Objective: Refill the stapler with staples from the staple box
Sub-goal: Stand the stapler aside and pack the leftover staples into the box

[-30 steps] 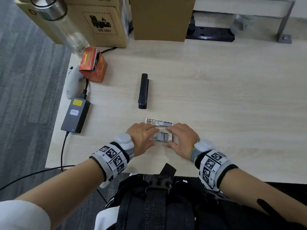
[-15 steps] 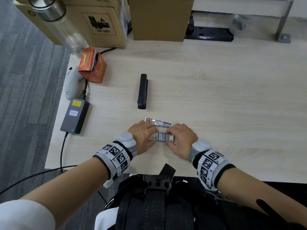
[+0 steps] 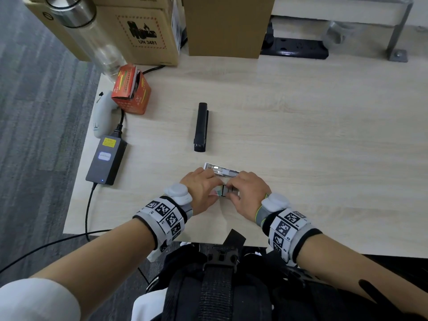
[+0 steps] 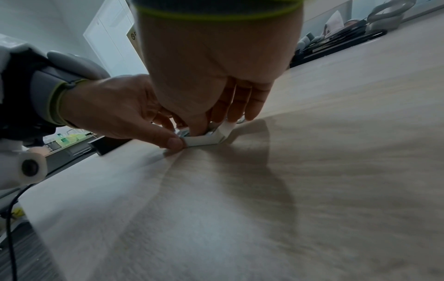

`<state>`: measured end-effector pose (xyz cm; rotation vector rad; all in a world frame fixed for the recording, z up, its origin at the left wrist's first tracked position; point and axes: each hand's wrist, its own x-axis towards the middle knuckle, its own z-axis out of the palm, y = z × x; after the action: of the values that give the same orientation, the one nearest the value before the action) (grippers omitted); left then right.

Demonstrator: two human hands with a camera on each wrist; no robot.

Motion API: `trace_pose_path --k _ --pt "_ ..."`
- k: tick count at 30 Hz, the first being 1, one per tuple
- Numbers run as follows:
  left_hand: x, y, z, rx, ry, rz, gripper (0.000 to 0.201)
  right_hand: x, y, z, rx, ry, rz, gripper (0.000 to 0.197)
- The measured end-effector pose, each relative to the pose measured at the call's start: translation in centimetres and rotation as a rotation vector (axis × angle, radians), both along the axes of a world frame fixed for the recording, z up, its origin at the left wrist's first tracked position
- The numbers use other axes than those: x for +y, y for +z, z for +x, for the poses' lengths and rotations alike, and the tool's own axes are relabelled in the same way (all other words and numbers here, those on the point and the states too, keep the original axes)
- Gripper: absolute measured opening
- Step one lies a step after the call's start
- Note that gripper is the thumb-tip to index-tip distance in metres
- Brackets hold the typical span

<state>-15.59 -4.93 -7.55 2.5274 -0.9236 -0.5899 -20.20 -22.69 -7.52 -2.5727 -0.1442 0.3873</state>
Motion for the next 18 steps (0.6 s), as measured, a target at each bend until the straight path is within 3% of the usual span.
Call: trace_pose_path --k 10,18 --pt "0.09 -0.28 0.04 0.011 0.018 -0.003 0.035 0.48 0.09 0.44 0.03 0.021 -0.07 0.016" --pt "0.02 -0.3 0.04 -0.01 0.007 -0.018 0.032 0.3 0.99 0.68 0.053 0.027 0.046 0.009"
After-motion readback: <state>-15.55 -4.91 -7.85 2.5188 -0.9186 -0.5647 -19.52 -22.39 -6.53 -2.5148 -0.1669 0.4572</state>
